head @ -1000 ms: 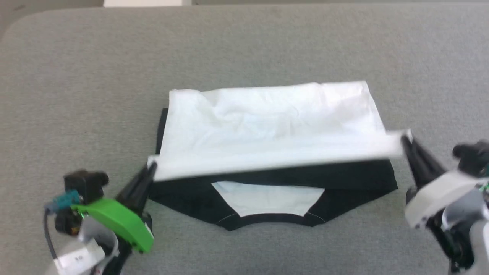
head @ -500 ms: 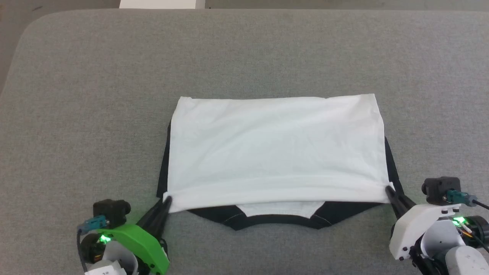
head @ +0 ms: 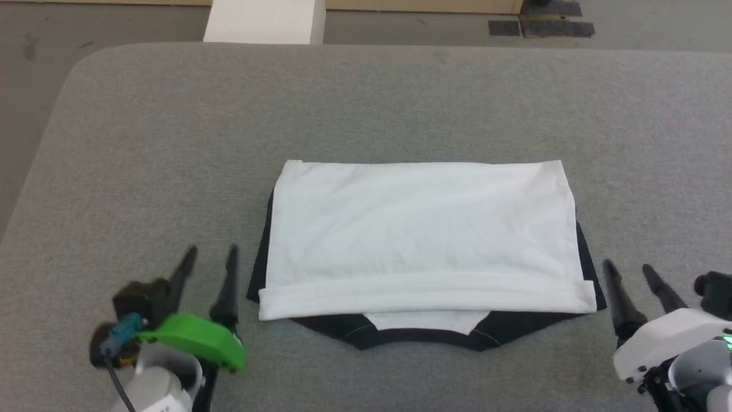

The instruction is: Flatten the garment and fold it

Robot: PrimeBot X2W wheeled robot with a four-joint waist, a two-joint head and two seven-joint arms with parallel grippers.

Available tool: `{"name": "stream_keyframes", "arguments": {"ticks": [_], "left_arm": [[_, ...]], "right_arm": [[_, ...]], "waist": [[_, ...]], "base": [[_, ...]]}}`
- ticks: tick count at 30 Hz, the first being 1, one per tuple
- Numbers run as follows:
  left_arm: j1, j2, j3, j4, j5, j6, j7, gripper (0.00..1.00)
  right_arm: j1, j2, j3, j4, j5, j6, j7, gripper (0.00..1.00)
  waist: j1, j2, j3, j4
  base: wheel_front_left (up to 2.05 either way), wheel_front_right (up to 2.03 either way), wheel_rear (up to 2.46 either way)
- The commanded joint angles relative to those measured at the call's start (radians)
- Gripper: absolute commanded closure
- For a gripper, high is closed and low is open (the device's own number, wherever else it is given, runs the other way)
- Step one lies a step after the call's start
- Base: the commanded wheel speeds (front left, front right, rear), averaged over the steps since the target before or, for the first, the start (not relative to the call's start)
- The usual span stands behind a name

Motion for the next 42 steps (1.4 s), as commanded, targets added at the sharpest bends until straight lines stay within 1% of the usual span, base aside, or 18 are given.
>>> {"name": "stream_keyframes", "arguments": {"ticks": [1, 2, 4, 5, 9, 14, 20, 25, 29, 30, 31, 32, 36, 38, 42], "left_arm": [[-0.031, -0.018, 0.036, -0.038, 0.039, 0.009, -0.008, 0.00], [-0.032, -0.064, 0.113, -0.104, 0.103, 0.008, -0.009, 0.00], [-0.031, -0.089, 0.152, -0.122, 0.142, 0.003, -0.009, 0.00], [-0.032, -0.100, 0.167, -0.125, 0.157, 0.000, -0.009, 0.00], [-0.046, -0.142, 0.210, -0.120, 0.217, -0.027, -0.009, 0.00], [-0.049, -0.191, 0.259, -0.124, 0.274, -0.045, -0.009, 0.00], [-0.044, -0.226, 0.303, -0.111, 0.302, -0.082, -0.009, 0.00], [-0.045, -0.243, 0.327, -0.101, 0.324, -0.104, -0.009, 0.00], [-0.042, -0.254, 0.342, -0.091, 0.335, -0.119, -0.009, 0.00], [-0.042, -0.255, 0.345, -0.089, 0.337, -0.122, -0.009, 0.00], [-0.041, -0.257, 0.349, -0.088, 0.340, -0.125, -0.009, 0.00], [-0.041, -0.259, 0.352, -0.086, 0.341, -0.128, -0.009, 0.00], [-0.034, -0.267, 0.366, -0.086, 0.347, -0.135, -0.009, 0.00], [-0.029, -0.270, 0.371, -0.086, 0.349, -0.137, -0.009, 0.00], [-0.018, -0.276, 0.378, -0.090, 0.353, -0.141, -0.009, 0.00]], "right_arm": [[-0.003, 0.010, -0.014, -0.016, 0.006, -0.002, -0.021, 0.00], [-0.033, 0.021, -0.040, -0.016, 0.004, -0.002, -0.047, 0.00], [-0.060, 0.024, -0.050, 0.003, 0.004, -0.002, -0.051, 0.00], [-0.073, 0.025, -0.057, 0.015, 0.004, -0.002, -0.053, 0.00], [-0.133, 0.026, -0.083, 0.132, 0.043, -0.002, -0.019, 0.00], [-0.224, 0.027, -0.078, 0.294, 0.063, -0.002, 0.042, 0.00], [-0.325, 0.027, -0.053, 0.453, 0.051, -0.002, 0.101, 0.00], [-0.389, 0.027, -0.072, 0.567, 0.004, -0.002, 0.136, 0.00], [-0.415, 0.027, -0.049, 0.650, 0.012, -0.002, 0.199, 0.00], [-0.416, 0.027, -0.042, 0.660, 0.021, -0.002, 0.212, 0.45], [-0.419, 0.027, -0.035, 0.668, 0.036, -0.002, 0.221, 0.67], [-0.420, 0.027, -0.028, 0.670, 0.046, -0.002, 0.223, 1.00], [-0.413, 0.027, -0.014, 0.655, 0.084, -0.002, 0.204, 1.00], [-0.404, 0.027, -0.035, 0.634, 0.062, -0.002, 0.184, 1.00], [-0.379, 0.027, -0.122, 0.571, -0.021, -0.002, 0.159, 1.00]], "waist": [[0.0001, 0.0000, -0.009, 0.008], [0.0001, 0.0000, -0.016, 0.008], [0.0001, 0.0000, -0.020, 0.008], [0.0001, 0.0000, -0.021, 0.008], [0.0001, 0.0000, -0.027, 0.009], [0.0001, 0.0000, -0.026, 0.011], [0.0001, 0.0000, -0.009, 0.018], [0.0001, 0.0000, 0.006, 0.027], [0.0001, 0.0000, 0.009, 0.033], [0.0001, 0.0000, 0.009, 0.033], [0.0001, 0.0000, 0.009, 0.033], [0.0001, 0.0000, 0.009, 0.033], [0.0001, 0.0000, 0.004, 0.025], [0.0001, 0.0000, 0.001, 0.021], [0.0001, 0.0000, -0.005, 0.014]], "base": [[0.00, 0.00, 0.00], [0.00, 0.00, 0.00], [0.00, 0.00, 0.00], [0.00, 0.00, 0.00], [0.00, 0.00, 0.00], [0.00, 0.00, 0.00], [0.00, 0.00, 0.00], [0.00, 0.00, 0.00], [0.00, 0.00, 0.00], [0.00, 0.00, 0.00], [0.00, 0.00, 0.00], [0.00, 0.00, 0.00], [0.00, 0.00, 0.00], [0.00, 0.00, 0.00], [0.00, 0.00, 0.00]]}}
